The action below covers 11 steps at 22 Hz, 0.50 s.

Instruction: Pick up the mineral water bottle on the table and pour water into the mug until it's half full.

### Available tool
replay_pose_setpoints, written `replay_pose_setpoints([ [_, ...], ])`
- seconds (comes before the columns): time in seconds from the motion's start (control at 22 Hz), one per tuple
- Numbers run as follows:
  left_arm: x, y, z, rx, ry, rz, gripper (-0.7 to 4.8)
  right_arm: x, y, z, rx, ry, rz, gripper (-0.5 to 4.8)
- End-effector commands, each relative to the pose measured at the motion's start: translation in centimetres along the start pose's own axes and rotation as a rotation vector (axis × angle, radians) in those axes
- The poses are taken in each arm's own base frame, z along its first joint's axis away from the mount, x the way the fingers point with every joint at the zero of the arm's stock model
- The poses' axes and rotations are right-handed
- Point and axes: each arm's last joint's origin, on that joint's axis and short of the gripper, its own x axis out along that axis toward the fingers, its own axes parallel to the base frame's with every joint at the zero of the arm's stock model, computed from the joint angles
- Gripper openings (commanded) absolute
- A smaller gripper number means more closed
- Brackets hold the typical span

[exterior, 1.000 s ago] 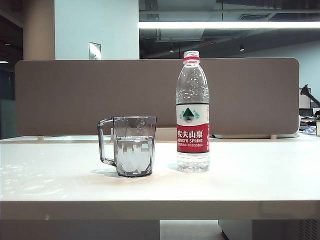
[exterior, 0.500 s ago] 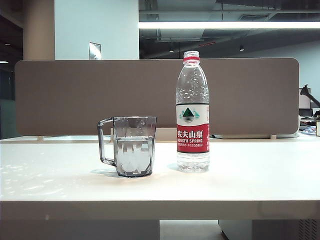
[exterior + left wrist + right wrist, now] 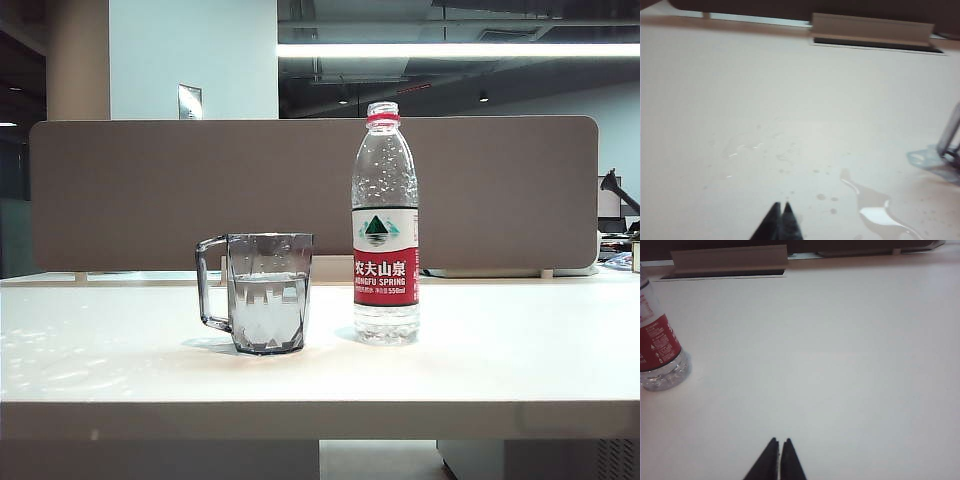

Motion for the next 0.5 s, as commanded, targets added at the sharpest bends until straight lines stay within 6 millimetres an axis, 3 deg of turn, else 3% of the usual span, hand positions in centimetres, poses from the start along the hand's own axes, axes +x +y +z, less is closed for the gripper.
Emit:
replay_pose_setpoints([
  [0.05, -0.03, 0.22, -0.05, 0.003, 0.008, 0.073, -0.05, 0.07, -0.02, -0.13, -0.001, -0.004, -0.004, 0.31],
  [0.5, -0.04, 0.30, -0.07, 0.011, 0.009, 0.103, -0.05, 0.07, -0.02, -0.13, -0.001, -0.004, -0.003, 0.31],
])
